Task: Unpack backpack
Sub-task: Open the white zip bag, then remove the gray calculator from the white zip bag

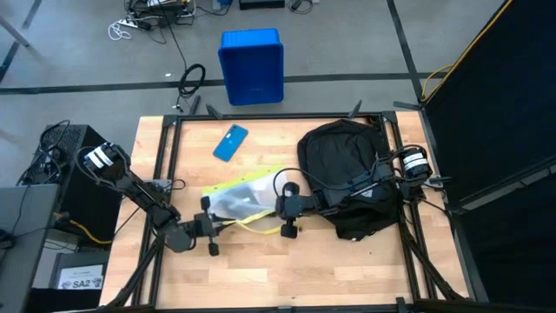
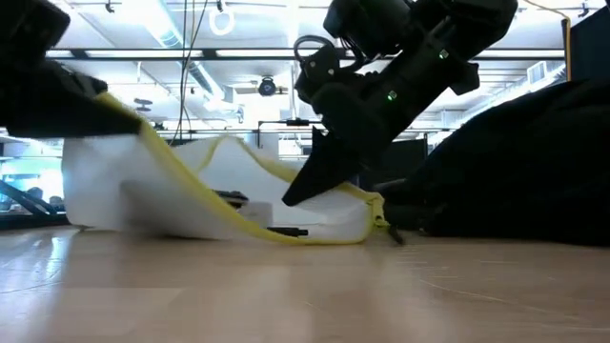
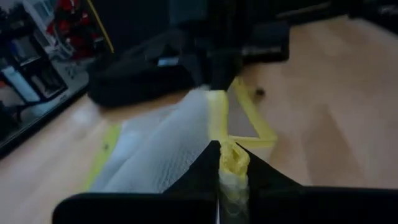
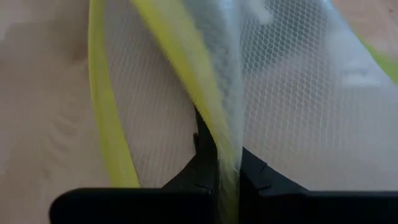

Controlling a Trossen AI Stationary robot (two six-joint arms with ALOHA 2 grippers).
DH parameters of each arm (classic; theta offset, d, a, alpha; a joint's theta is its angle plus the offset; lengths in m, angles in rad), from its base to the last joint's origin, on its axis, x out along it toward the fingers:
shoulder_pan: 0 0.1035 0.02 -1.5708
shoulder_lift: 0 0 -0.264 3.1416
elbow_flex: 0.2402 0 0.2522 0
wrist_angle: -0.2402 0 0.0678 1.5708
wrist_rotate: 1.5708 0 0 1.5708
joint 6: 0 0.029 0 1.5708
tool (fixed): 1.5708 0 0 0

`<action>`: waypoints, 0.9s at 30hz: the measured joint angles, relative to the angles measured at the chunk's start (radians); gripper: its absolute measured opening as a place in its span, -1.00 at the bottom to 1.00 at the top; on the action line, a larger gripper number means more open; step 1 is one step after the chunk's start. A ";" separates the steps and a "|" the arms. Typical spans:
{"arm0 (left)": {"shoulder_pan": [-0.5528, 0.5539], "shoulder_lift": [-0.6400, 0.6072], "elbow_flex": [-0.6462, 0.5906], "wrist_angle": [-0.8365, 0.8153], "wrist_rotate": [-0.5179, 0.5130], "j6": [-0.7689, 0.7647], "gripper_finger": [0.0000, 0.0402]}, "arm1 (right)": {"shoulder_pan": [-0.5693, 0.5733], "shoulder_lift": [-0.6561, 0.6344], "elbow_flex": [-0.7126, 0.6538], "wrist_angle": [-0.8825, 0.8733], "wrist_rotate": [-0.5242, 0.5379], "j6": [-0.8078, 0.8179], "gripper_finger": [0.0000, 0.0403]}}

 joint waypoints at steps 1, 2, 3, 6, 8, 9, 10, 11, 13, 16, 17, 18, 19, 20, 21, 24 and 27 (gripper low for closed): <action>0.000 0.000 0.000 0.030 0.002 0.018 -0.97 | 0.000 0.000 0.000 0.005 -0.001 -0.002 -0.98; 0.000 0.000 0.000 0.058 0.011 0.028 -0.94 | 0.000 0.000 0.000 0.007 -0.001 -0.003 -0.98; 0.000 0.000 0.000 0.079 0.026 0.045 -0.91 | 0.000 0.000 0.000 0.009 -0.001 -0.003 -0.98; 0.000 0.000 0.002 0.113 0.048 0.051 -0.77 | -0.002 0.000 0.000 0.008 -0.001 -0.004 -0.99; 0.000 0.000 0.002 0.112 0.048 0.049 -0.66 | -0.003 0.000 0.000 0.008 -0.001 -0.004 -1.00; 0.000 0.000 0.002 0.112 0.047 0.049 -0.60 | -0.003 0.000 0.000 0.008 0.000 -0.004 -0.99; 0.000 0.000 0.002 0.112 0.047 0.048 -0.54 | -0.003 0.000 0.000 0.008 0.001 -0.004 -0.99; 0.000 0.000 0.002 0.113 0.046 0.048 -0.48 | -0.003 0.000 0.000 0.008 0.001 -0.005 -0.99; 0.000 0.000 0.002 0.117 0.038 0.047 -0.37 | -0.003 0.000 0.000 0.008 0.002 -0.004 -0.98; 0.000 0.000 0.002 0.155 0.021 0.073 -0.24 | -0.006 0.000 0.000 0.008 0.002 0.000 -0.99; 0.000 0.000 0.004 0.175 0.018 0.084 -0.21 | -0.007 0.000 0.000 0.008 0.002 0.000 -0.99; 0.000 0.000 0.011 0.189 0.015 0.104 -0.18 | -0.008 0.000 0.000 0.008 0.002 0.001 -1.00; 0.000 0.000 0.020 0.206 0.015 0.128 -0.16 | -0.009 0.000 0.000 0.008 0.003 0.001 -0.99; 0.000 0.000 0.030 0.225 0.015 0.151 -0.14 | -0.010 0.000 0.000 0.008 0.003 0.001 -0.99; 0.000 0.000 0.042 0.234 0.014 0.177 -0.13 | -0.012 0.000 0.000 0.007 0.003 0.001 -0.99; 0.000 0.000 0.083 0.234 0.015 0.279 -0.11 | -0.015 0.000 0.000 0.007 0.003 0.001 -0.98; 0.000 0.001 0.111 0.230 0.015 0.308 -0.12 | -0.017 0.000 0.000 0.008 0.003 0.001 -1.00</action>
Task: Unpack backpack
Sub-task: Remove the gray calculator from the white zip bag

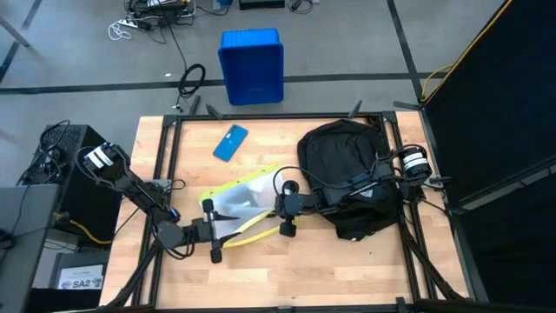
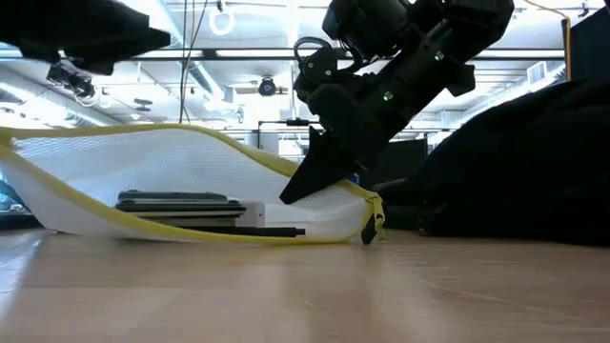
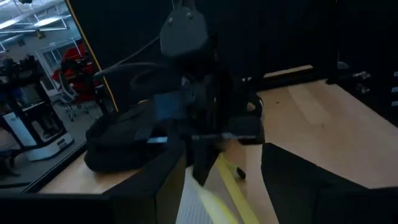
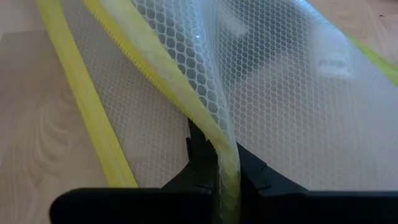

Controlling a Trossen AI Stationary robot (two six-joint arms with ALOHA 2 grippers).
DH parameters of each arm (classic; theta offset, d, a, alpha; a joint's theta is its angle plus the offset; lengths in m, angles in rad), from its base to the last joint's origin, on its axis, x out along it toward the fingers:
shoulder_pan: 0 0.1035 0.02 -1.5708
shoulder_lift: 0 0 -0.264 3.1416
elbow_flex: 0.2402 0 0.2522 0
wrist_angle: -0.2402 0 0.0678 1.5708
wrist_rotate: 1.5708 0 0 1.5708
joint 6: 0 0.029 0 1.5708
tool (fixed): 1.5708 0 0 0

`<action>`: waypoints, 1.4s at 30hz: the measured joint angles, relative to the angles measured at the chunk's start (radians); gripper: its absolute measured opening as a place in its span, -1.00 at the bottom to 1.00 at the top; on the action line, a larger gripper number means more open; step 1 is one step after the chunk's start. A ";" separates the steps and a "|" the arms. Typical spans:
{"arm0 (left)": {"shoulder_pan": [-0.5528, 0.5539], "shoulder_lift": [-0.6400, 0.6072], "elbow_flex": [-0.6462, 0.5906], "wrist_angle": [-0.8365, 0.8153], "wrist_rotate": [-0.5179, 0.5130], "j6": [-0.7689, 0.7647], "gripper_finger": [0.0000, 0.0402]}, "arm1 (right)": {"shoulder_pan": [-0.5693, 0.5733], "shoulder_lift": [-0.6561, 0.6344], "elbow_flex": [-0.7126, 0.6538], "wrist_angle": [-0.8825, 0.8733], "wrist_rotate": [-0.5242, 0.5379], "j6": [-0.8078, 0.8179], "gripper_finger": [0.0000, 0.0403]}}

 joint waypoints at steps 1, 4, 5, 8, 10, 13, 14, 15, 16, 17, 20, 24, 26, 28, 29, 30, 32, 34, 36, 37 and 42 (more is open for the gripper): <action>0.000 0.000 0.008 -0.007 0.000 -0.001 -0.12 | 0.000 0.000 0.000 0.000 0.000 0.000 -1.00; 0.002 0.003 0.024 -0.065 0.000 -0.006 -0.12 | -0.002 0.000 0.000 0.000 0.000 0.000 -0.99; 0.004 0.003 0.028 -0.089 0.000 -0.020 -0.12 | -0.003 0.000 0.000 0.000 0.000 0.000 -0.98; 0.008 0.003 0.034 -0.130 0.001 -0.055 -0.12 | -0.006 0.000 0.000 0.000 0.000 0.000 -0.99; 0.009 0.003 0.034 -0.128 0.000 -0.058 -0.12 | -0.009 0.000 0.000 0.000 0.000 0.000 -0.99; 0.009 0.003 0.034 -0.122 0.000 -0.060 -0.12 | -0.010 0.000 0.000 -0.001 0.001 0.001 -0.99; 0.008 0.003 0.034 -0.122 0.000 -0.061 -0.12 | -0.010 0.000 0.000 -0.001 0.001 0.002 -0.98; 0.009 0.003 0.034 -0.122 0.000 -0.062 -0.12 | -0.010 0.000 0.000 -0.001 0.001 0.005 -0.98; 0.009 0.003 0.034 -0.122 0.000 -0.068 -0.12 | -0.010 0.000 0.000 -0.001 0.001 0.010 -0.98; 0.009 0.003 0.034 -0.122 0.000 -0.081 -0.12 | -0.009 0.000 0.000 -0.001 0.001 0.019 -0.98; 0.011 0.003 0.041 -0.123 0.000 -0.120 -0.12 | -0.010 0.000 0.000 -0.001 0.002 0.040 -0.99; -0.001 0.003 0.098 -0.204 0.001 -0.146 -0.12 | -0.010 0.000 0.000 0.004 0.003 0.077 -0.99; -0.010 0.004 0.150 -0.313 0.002 -0.172 -0.12 | -0.010 0.000 0.000 0.008 0.003 0.090 -0.98; -0.016 0.016 0.219 -0.453 0.002 -0.224 -0.12 | -0.005 0.000 0.000 0.010 0.003 0.102 -0.99; -0.018 0.029 0.259 -0.528 0.003 -0.251 -0.12 | -0.003 0.000 0.000 0.011 0.003 0.110 -0.99; -0.018 0.047 0.300 -0.605 0.006 -0.274 -0.12 | -0.001 0.000 0.000 0.011 0.003 0.116 -1.00; -0.018 0.092 0.385 -0.740 0.021 -0.307 -0.12 | 0.003 0.000 0.000 0.015 0.003 0.134 -0.99; -0.018 0.151 0.470 -0.840 0.038 -0.320 -0.12 | 0.008 0.000 0.000 0.018 0.003 0.142 -0.99; -0.017 0.209 0.542 -0.913 0.047 -0.322 -0.12 | 0.012 0.000 0.000 0.020 0.003 0.142 -1.00; -0.015 0.241 0.578 -0.940 0.047 -0.322 -0.12 | 0.013 0.000 0.000 0.021 0.003 0.142 -1.00; -0.001 0.377 0.729 -1.085 0.085 -0.323 -0.12 | 0.029 0.000 0.000 0.056 0.003 0.145 -0.98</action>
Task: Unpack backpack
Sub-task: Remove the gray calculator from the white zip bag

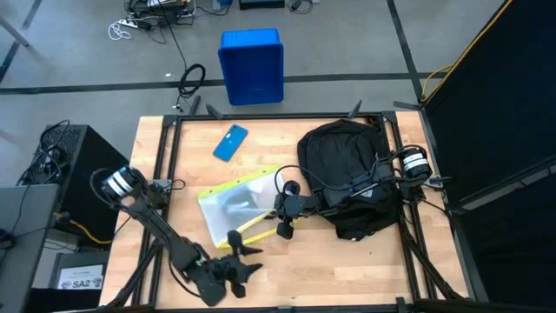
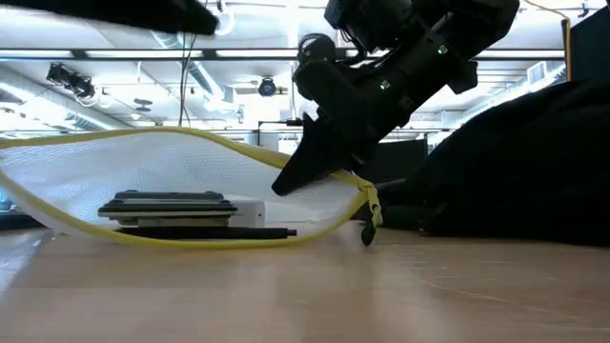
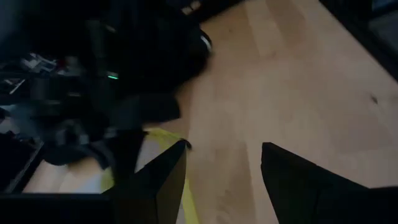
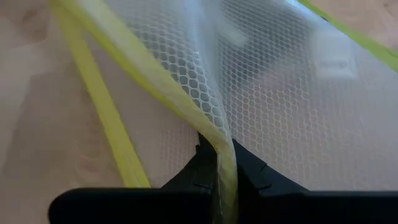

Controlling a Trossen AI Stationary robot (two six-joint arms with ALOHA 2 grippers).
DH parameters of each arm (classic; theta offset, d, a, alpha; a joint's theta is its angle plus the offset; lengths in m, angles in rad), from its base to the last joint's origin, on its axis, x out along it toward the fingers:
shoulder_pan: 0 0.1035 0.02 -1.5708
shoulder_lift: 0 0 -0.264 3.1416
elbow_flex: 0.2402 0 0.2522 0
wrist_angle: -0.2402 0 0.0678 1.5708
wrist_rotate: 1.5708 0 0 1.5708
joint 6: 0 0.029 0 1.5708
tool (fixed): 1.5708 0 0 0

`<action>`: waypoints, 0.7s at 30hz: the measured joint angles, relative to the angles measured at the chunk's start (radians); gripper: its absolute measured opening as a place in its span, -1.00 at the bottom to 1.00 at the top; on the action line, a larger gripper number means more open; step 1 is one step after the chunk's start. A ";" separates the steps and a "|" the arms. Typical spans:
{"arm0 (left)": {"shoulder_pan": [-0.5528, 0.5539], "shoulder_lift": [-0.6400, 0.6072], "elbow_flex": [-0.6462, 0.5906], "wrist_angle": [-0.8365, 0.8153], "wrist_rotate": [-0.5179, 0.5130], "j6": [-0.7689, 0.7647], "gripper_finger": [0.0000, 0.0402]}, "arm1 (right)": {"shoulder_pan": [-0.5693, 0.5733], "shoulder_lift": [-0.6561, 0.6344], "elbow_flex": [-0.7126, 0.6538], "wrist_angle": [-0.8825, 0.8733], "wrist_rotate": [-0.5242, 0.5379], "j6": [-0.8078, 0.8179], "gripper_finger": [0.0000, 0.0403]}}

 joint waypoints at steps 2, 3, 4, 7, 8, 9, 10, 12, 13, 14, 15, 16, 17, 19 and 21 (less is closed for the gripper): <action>0.011 0.042 0.045 -0.060 0.034 -0.026 -0.12 | 0.006 0.000 0.000 0.028 -0.001 0.000 -0.99; 0.018 0.061 0.066 -0.097 0.049 -0.054 -0.12 | 0.008 0.000 0.000 0.040 -0.001 0.000 -1.00; 0.026 0.077 0.086 -0.149 0.057 -0.101 -0.12 | 0.011 0.000 0.000 0.047 -0.002 0.000 -0.99; 0.044 0.104 0.135 -0.364 0.074 -0.304 -0.13 | 0.019 0.000 0.000 0.060 -0.003 0.000 -0.98; 0.048 0.107 0.148 -0.436 0.080 -0.377 -0.14 | 0.023 0.000 0.000 0.062 -0.002 0.000 -0.99; 0.051 0.108 0.156 -0.502 0.084 -0.447 -0.15 | 0.026 0.000 0.000 0.063 -0.002 0.004 -0.99; 0.053 0.108 0.162 -0.561 0.088 -0.515 -0.16 | 0.029 0.000 0.000 0.063 -0.003 0.007 -0.99; 0.055 0.108 0.172 -0.650 0.093 -0.624 -0.18 | 0.034 0.000 0.000 0.063 -0.004 0.011 -0.99; 0.055 0.108 0.173 -0.679 0.094 -0.656 -0.19 | 0.035 0.000 0.000 0.065 -0.004 0.011 -0.99; 0.055 0.108 0.173 -0.697 0.095 -0.678 -0.20 | 0.035 0.000 0.000 0.066 -0.005 0.011 -0.99; 0.056 0.108 0.173 -0.713 0.095 -0.693 -0.21 | 0.035 0.000 0.000 0.066 -0.006 0.012 -0.99; 0.058 0.108 0.173 -0.725 0.095 -0.698 -0.22 | 0.035 0.000 0.000 0.067 -0.006 0.012 -0.99; 0.059 0.108 0.173 -0.735 0.094 -0.699 -0.24 | 0.035 0.000 0.000 0.067 -0.007 0.013 -0.99; 0.061 0.108 0.174 -0.771 0.093 -0.698 -0.27 | 0.034 0.000 0.000 0.071 -0.011 0.014 -0.99; 0.063 0.116 0.174 -0.794 0.095 -0.698 -0.30 | 0.034 0.000 0.000 0.075 -0.011 0.014 -0.99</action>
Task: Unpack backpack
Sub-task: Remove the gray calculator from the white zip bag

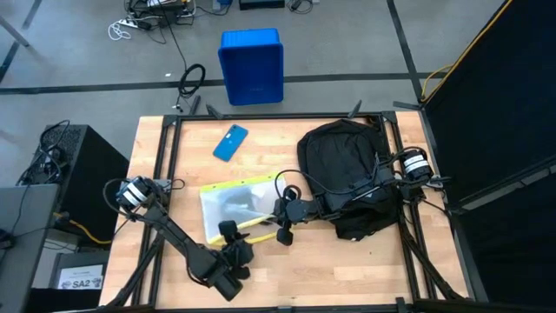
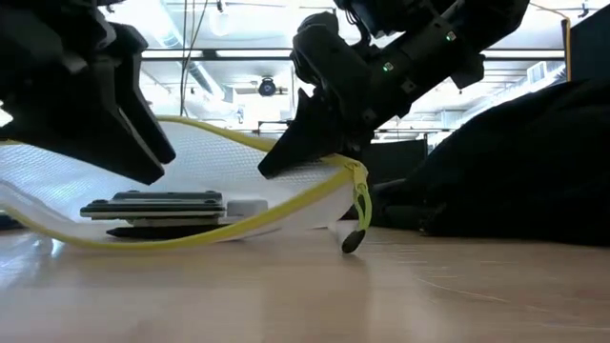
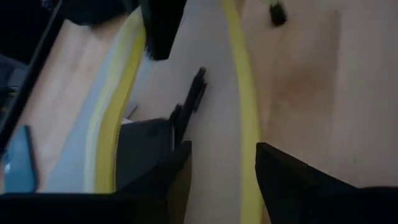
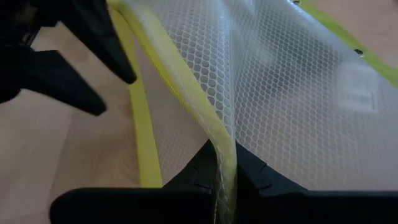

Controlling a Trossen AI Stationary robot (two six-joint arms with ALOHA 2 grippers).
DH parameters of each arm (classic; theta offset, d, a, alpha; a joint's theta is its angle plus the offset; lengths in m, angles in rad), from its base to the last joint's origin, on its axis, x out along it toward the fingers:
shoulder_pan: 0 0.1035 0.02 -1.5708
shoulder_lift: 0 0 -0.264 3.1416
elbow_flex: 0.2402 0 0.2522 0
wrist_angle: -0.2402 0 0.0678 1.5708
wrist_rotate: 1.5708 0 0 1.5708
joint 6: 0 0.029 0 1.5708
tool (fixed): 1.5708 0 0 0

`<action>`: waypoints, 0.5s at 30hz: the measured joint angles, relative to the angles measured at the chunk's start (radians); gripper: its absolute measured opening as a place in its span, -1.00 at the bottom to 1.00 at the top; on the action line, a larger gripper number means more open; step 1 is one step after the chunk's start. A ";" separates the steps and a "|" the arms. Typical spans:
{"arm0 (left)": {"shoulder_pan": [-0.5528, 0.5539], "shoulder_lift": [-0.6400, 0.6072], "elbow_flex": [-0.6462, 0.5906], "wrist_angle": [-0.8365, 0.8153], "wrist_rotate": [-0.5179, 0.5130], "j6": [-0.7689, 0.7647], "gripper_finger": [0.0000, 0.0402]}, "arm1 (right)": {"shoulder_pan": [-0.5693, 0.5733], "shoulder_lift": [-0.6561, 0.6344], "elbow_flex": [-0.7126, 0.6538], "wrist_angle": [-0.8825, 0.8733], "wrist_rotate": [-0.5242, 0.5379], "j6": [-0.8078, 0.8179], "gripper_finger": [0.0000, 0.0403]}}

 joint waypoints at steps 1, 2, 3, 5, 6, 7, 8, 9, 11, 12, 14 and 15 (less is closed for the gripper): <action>0.000 0.009 0.000 -0.008 0.000 0.000 -0.31 | 0.000 0.000 0.000 0.002 0.000 0.000 -0.99; 0.001 0.020 0.000 -0.020 0.004 0.000 -0.33 | 0.000 0.000 0.000 0.005 0.000 0.000 -0.99; 0.005 0.034 0.000 -0.032 0.011 0.000 -0.34 | 0.000 0.000 0.000 0.008 -0.003 0.000 -1.00; 0.010 0.060 0.000 -0.074 0.016 0.001 -0.36 | 0.000 0.000 0.000 0.009 -0.008 0.000 -0.99; 0.014 0.071 0.000 -0.101 0.015 0.000 -0.36 | 0.000 0.000 0.000 0.009 -0.009 0.000 -0.99; 0.015 0.081 0.000 -0.122 0.015 -0.004 -0.36 | 0.000 0.000 0.000 0.010 -0.009 0.000 -1.00; 0.018 0.090 0.000 -0.135 0.014 -0.005 -0.36 | 0.000 0.000 0.000 0.011 -0.009 0.000 -1.00; 0.021 0.094 0.000 -0.143 0.013 -0.006 -0.36 | 0.000 0.000 0.000 0.012 -0.009 0.000 -1.00; 0.023 0.095 -0.001 -0.146 0.000 -0.007 -0.36 | 0.000 0.000 0.000 0.012 -0.010 0.000 -0.99; 0.024 0.093 0.000 -0.145 -0.014 -0.008 -0.36 | 0.000 0.000 0.000 0.012 -0.010 0.000 -0.99; 0.026 0.093 0.008 -0.156 -0.027 -0.009 -0.36 | 0.000 0.000 0.000 0.012 -0.012 0.000 -1.00; 0.027 0.094 0.015 -0.163 -0.033 -0.008 -0.36 | 0.000 0.000 0.000 0.011 -0.015 0.000 -1.00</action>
